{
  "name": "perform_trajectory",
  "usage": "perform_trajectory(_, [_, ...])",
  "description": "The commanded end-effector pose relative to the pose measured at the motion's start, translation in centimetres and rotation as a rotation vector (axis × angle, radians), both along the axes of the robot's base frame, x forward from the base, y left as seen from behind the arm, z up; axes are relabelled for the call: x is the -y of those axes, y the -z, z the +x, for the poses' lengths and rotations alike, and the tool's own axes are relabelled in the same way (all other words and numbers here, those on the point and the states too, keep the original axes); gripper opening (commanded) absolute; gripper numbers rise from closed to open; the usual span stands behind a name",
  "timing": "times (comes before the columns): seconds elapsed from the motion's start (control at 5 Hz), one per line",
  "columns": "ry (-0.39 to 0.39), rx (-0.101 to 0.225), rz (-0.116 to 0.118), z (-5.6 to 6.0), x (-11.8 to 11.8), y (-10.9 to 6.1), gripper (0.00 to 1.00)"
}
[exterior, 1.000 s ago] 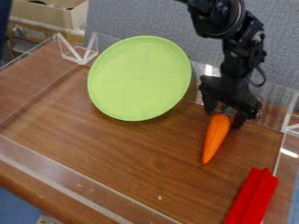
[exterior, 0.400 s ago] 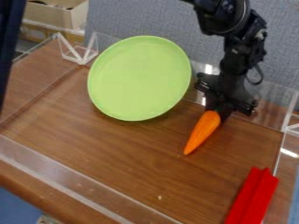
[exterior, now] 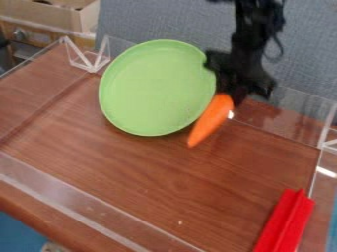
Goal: Put the carrot on the left side
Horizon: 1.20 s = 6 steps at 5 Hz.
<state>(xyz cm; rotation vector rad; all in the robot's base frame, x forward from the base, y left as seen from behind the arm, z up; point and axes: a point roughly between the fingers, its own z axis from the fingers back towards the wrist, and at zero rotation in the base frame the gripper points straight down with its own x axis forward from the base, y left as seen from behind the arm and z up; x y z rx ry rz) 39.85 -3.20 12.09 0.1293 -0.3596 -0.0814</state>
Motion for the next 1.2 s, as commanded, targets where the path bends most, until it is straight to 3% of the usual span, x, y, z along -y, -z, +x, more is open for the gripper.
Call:
perform_trajectory(0.0, [-0.071,0.142,-0.003,-1.0,-2.8,-6.8,0.00])
perform_trajectory(0.2, [-0.151,0.203,0.004,-2.9,-6.5,-6.9,0.00])
perform_trajectory(0.6, [-0.306,0.210,0.046,-7.9,-14.8,-6.5,0.00])
perform_trajectory(0.8, [-0.354,0.210,0.050,-8.4,-17.7,-6.5,0.00])
perform_trajectory(1.0, [-0.362,0.204,0.040,-7.7,-18.4,-6.2,1.00])
